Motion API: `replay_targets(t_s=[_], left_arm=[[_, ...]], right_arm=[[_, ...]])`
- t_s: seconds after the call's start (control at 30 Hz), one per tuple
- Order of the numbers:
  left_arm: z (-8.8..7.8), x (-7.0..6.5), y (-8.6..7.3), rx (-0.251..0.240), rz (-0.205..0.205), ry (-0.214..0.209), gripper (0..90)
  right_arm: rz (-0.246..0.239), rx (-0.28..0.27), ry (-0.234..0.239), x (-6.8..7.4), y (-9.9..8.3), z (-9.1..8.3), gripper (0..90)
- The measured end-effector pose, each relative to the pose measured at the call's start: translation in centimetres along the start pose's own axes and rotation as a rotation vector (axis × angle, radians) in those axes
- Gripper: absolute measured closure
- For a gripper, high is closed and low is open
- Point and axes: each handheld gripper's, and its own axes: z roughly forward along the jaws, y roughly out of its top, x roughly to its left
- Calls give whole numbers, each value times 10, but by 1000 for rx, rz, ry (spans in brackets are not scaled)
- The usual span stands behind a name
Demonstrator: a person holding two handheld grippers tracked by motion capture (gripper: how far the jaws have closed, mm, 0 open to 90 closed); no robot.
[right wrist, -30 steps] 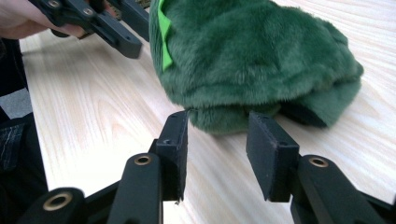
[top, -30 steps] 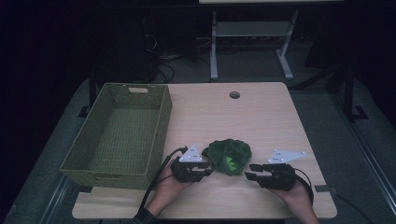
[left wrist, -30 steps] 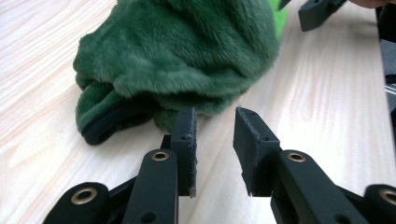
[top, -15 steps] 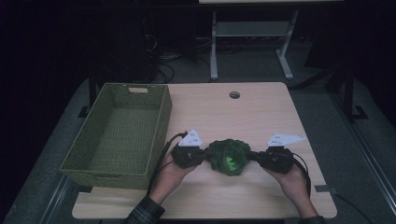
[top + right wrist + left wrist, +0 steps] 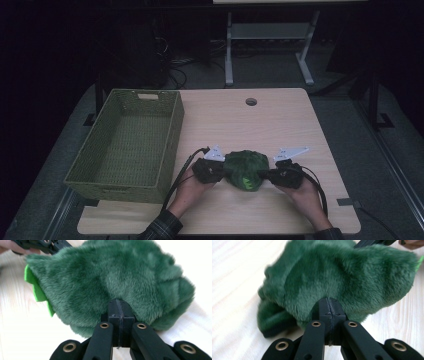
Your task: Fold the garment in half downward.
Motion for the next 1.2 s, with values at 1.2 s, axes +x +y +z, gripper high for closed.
replay_targets(t_s=[1.2], left_arm=[[-18, -17, -5, 2, 1, -45, 896]], right_arm=[[72, -55, -155, -34, -11, -36, 899]])
